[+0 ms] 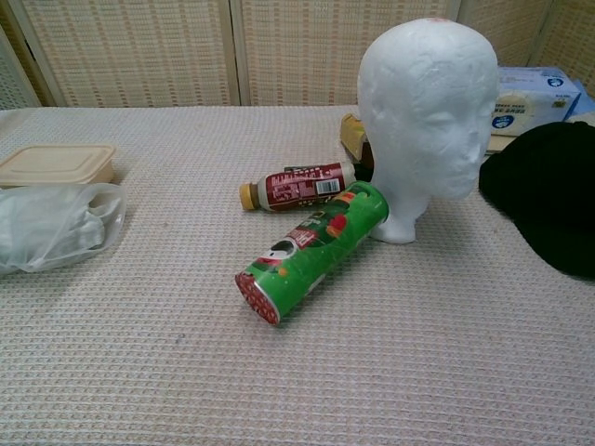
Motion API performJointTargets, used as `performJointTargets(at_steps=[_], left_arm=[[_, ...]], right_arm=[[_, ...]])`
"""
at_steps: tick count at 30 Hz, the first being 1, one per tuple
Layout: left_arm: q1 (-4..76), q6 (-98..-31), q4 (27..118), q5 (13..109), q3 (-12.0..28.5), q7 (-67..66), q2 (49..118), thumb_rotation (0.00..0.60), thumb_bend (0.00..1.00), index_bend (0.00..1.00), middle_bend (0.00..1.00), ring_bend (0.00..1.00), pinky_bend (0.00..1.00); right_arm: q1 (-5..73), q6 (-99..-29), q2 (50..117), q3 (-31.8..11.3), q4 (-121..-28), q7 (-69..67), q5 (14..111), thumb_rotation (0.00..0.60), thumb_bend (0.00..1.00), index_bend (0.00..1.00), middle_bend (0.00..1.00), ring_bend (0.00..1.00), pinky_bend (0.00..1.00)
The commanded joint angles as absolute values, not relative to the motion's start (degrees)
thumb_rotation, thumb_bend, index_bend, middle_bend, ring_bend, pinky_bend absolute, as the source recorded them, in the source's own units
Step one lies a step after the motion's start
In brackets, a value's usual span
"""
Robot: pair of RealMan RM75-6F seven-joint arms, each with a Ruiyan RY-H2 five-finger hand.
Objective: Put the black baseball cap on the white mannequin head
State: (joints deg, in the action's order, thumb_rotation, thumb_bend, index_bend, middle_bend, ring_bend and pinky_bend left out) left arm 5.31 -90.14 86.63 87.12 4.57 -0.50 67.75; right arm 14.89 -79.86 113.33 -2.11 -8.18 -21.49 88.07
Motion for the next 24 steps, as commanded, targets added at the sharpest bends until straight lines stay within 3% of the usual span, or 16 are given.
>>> performJointTargets(at_steps=[1, 10, 24], left_arm=[[5.2, -90.3, 86.6, 87.2, 4.6, -0.5, 67.8, 0.6, 0.15, 0.17, 0.06, 0.0, 0.1], [5.1, -90.9, 86.5, 87.3, 4.8, -0.6, 67.9, 0.6, 0.15, 0.17, 0.07, 0.0, 0.1], [4.9, -91.9, 86.0, 87.3, 5.3, -0.7, 68.5, 0.6, 0.15, 0.17, 0.07, 0.0, 0.1]], right_arm=[[15.1, -80.4, 113.4, -2.4, -8.3, -21.9, 87.8, 0.6, 0.26, 0.46, 1.0, 1.0, 1.0], [16.6, -81.9, 113.2, -4.8, -9.0, -24.1, 85.6, 0.6, 0.26, 0.46, 1.0, 1.0, 1.0], [19.4, -83.0, 112.7, -8.3, -10.5, -26.9, 82.5, 0.6, 0.27, 0.54, 1.0, 1.0, 1.0]])
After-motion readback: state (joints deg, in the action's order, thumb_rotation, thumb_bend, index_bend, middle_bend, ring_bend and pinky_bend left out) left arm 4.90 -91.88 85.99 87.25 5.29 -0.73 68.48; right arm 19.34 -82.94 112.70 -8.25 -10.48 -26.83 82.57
